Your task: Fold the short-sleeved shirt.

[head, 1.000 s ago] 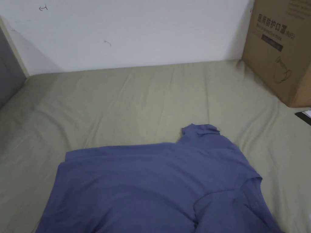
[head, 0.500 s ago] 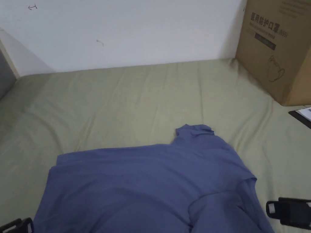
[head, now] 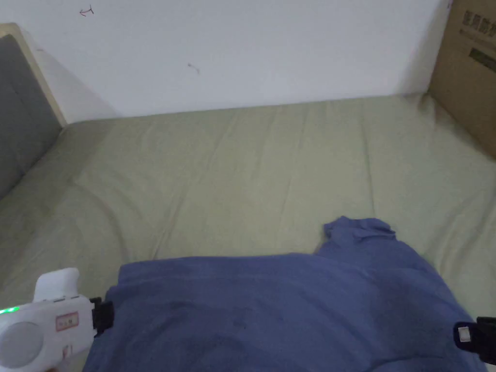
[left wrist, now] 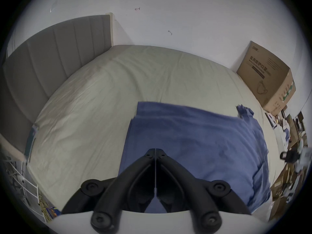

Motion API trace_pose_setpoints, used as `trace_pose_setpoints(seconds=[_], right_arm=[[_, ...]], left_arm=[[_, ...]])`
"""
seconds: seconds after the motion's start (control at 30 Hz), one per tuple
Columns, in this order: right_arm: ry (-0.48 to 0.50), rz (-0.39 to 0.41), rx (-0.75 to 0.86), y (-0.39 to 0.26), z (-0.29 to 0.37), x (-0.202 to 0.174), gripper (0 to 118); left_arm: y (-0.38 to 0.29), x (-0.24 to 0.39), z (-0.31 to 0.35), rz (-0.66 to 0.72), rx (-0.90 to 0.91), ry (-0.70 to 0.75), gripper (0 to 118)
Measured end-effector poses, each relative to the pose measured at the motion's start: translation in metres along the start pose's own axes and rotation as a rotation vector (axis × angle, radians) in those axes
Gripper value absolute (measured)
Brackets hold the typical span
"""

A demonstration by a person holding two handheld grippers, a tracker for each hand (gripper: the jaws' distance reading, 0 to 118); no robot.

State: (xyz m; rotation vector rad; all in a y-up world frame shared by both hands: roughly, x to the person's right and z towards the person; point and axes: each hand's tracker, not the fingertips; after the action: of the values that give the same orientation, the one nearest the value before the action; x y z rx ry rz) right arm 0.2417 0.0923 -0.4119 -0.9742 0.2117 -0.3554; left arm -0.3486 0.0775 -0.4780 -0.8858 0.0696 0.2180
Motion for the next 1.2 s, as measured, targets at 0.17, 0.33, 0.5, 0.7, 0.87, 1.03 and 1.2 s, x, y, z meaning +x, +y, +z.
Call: trace_pose_setpoints(seconds=[0.17, 0.33, 0.5, 0.7, 0.87, 1.03, 1.2], right_arm=[[0.001, -0.019, -0.043, 0.003, -0.028, 0.000, 0], [0.002, -0.035, -0.090, -0.003, -0.048, -0.001, 0], [-0.008, -0.060, -0.106, -0.002, -0.053, 0.006, 0], [-0.017, -0.055, -0.130, 0.026, -0.066, 0.021, 0], [-0.037, -0.011, -0.148, 0.090, -0.093, 0.024, 17], [-0.153, 0.113, -0.152, 0.154, -0.140, 0.022, 102], [-0.226, 0.096, -0.282, 0.184, -0.201, 0.033, 80]], left_arm=[[0.057, 0.000, -0.068, 0.030, -0.084, -0.013, 107], [0.084, -0.012, -0.133, 0.048, -0.132, 0.086, 107], [0.079, 0.003, -0.165, -0.017, -0.258, 0.105, 105], [0.066, 0.015, -0.157, -0.073, -0.187, 0.146, 55], [0.078, 0.016, -0.158, -0.116, -0.195, 0.135, 3], [0.085, 0.011, -0.145, -0.110, -0.148, 0.108, 3], [0.093, 0.011, -0.120, -0.132, -0.123, 0.089, 3]])
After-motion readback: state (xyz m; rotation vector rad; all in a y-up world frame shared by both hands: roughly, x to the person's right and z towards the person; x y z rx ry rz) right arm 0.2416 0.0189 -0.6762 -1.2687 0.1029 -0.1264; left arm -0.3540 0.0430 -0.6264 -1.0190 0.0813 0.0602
